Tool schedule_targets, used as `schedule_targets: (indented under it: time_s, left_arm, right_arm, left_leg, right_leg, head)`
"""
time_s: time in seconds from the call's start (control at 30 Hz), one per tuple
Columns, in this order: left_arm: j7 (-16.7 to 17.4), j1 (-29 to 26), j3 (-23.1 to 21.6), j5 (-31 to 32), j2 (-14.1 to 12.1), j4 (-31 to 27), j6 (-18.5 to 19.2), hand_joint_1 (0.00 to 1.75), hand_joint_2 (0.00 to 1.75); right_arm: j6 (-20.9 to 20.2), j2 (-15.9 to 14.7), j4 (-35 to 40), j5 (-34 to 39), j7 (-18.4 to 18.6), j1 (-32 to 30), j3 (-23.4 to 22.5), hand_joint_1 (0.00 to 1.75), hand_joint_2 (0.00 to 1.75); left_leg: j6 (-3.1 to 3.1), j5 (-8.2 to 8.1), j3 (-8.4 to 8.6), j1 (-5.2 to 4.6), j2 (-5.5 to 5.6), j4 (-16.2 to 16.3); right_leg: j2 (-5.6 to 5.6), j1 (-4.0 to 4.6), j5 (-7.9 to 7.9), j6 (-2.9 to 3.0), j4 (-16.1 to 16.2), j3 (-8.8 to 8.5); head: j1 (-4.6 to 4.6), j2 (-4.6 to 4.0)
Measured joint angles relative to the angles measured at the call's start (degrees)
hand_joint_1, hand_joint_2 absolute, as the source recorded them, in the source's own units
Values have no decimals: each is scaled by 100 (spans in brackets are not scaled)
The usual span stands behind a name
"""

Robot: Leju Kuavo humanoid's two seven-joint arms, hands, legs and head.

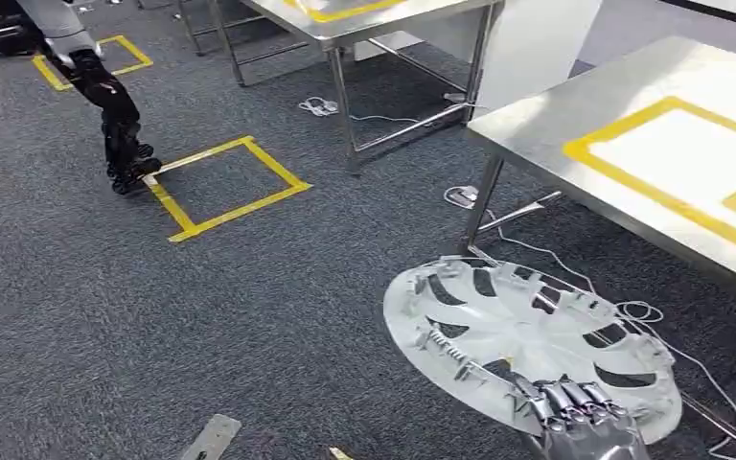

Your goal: Take the parts from the cabinet and place them on the table.

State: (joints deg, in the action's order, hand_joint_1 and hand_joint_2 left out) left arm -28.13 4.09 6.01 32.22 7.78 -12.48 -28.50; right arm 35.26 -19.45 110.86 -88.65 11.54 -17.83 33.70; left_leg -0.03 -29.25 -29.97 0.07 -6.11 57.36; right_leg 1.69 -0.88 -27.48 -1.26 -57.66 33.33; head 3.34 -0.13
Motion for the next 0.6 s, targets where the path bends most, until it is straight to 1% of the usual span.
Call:
schedule_targets:
  time_s: [0.03, 0.07, 0.1, 0.13, 0.17, 0.2, 0.23, 0.27, 0.3, 0.33, 0.37, 0.4, 0.43, 0.47, 0.5, 0.53, 0.57, 0.6]
  left_arm:
    - [9, 13, 0, 52, 9, 0, 31, 0, 175]
    - [18, 20, -7, 123, 33, 0, 72, 0, 175]
    - [46, 17, -17, 209, 57, 0, 116, 0, 175]
    - [74, 11, -37, 288, 81, 0, 140, 0, 175]
    - [120, 8, -57, 339, 96, 0, 153, 0, 175]
    - [144, 10, -72, 372, 118, 0, 159, 0, 175]
    - [151, 17, -94, 382, 135, 0, 166, 0, 175]
    - [160, 28, -118, 389, 153, 0, 170, 0, 175]
    - [162, 37, -142, 395, 173, 0, 173, 0, 175]
    - [164, 42, -151, 395, 173, 0, 175, 0, 175]
    - [168, 39, -151, 395, 164, 0, 177, 0, 175]
    - [168, 48, -155, 398, 179, 0, 177, 0, 175]
    - [170, 47, -157, 406, 186, 0, 177, 0, 175]
    - [173, 55, -157, 406, 188, 0, 177, 0, 175]
    - [170, 74, -160, 415, 188, -2, 175, 0, 175]
    - [162, 93, -168, 422, 205, -2, 179, 0, 175]
    - [124, 96, -177, 435, 225, -2, 203, 0, 175]
    - [109, 95, -184, 444, 236, -2, 225, 0, 175]
  right_arm:
    - [-2, -61, 52, -35, 79, -54, -22, 175, 175]
    - [-7, -144, 107, -72, 142, -79, -55, 175, 175]
    - [-7, -242, 159, -87, 194, -115, -96, 175, 175]
    - [-4, -330, 216, -85, 234, -175, -149, 175, 175]
    - [0, -428, 279, -74, 253, -223, -205, 175, 175]
    - [2, -492, 323, -63, 271, -251, -243, 175, 175]
    - [4, -551, 365, -55, 280, -272, -275, 175, 175]
    - [4, -612, 398, -48, 291, -296, -304, 175, 175]
    - [4, -660, 428, -46, 297, -322, -337, 175, 175]
    - [4, -695, 457, -46, 297, -330, -350, 175, 175]
    - [4, -710, 467, -44, 297, -326, -356, 175, 175]
    - [4, -730, 476, -44, 297, -335, -374, 175, 175]
    - [11, -747, 492, -44, 297, -341, -389, 175, 175]
    - [11, -765, 507, -41, 297, -359, -411, 175, 175]
    - [11, -782, 524, -39, 297, -376, -422, 175, 175]
    - [13, -802, 537, -26, 293, -403, -424, 175, 175]
    - [15, -826, 557, 29, 286, -394, -428, 175, 175]
    - [18, -857, 570, 92, 269, -382, -435, 175, 175]
  left_leg:
    - [-36, -96, -19, 24, 216, 88]
    - [-42, -314, -154, 36, 432, 411]
    - [-39, -558, -371, 36, 521, 892]
    - [-36, -767, -611, 33, 553, 1411]
    - [-24, -863, -794, 32, 559, 1777]
    - [0, -825, -868, 29, 561, 1887]
    - [38, -658, -823, 20, 568, 1747]
    - [89, -389, -678, 5, 593, 1378]
    - [157, -96, -459, -11, 682, 859]
    - [241, 141, -240, -35, 960, 333]
    - [313, 96, -162, -22, 1171, 161]
    - [265, 92, -138, -35, 1111, 97]
    - [272, 90, -147, -57, 1069, 101]
    - [280, 94, -141, -72, 1011, 90]
    - [284, 135, -117, -51, 939, 13]
    - [276, 187, -77, -12, 828, -83]
    - [306, 200, -62, -16, 790, -113]
    - [318, 200, -70, -18, 700, -111]
  right_leg:
    - [-46, -16, 14, 34, 7, -10]
    - [-98, -17, 19, 72, 6, -7]
    - [-167, -14, 24, 92, 5, -5]
    - [-237, -2, 24, 97, 2, -2]
    - [-309, 13, 25, 100, 2, -1]
    - [-388, 26, 27, 102, 1, -4]
    - [-469, 40, 30, 106, 1, -10]
    - [-551, 55, 32, 108, 1, -18]
    - [-630, 66, 37, 111, 2, -24]
    - [-702, 60, 46, 106, 2, -21]
    - [-764, 94, 48, 87, -18, -3]
    - [-845, 53, 59, 61, -23, 30]
    - [-898, 18, 74, 21, -11, 52]
    - [-960, 2, 96, -23, 6, 62]
    - [-1036, 19, 115, -66, 26, 79]
    - [-775, 15, 54, -62, -64, 145]
    - [-444, 38, -114, -100, -261, 243]
    - [-303, 29, -345, -134, -660, 435]
  head:
    - [7, 0]
    - [17, 0]
    - [22, 0]
    - [24, 0]
    - [24, 0]
    - [22, 0]
    - [24, 0]
    - [20, 0]
    - [20, 0]
    - [20, 0]
    - [11, 0]
    - [18, 0]
    - [15, 0]
    - [31, 0]
    - [13, 0]
    - [24, 0]
    - [-18, 0]
    - [-28, 0]
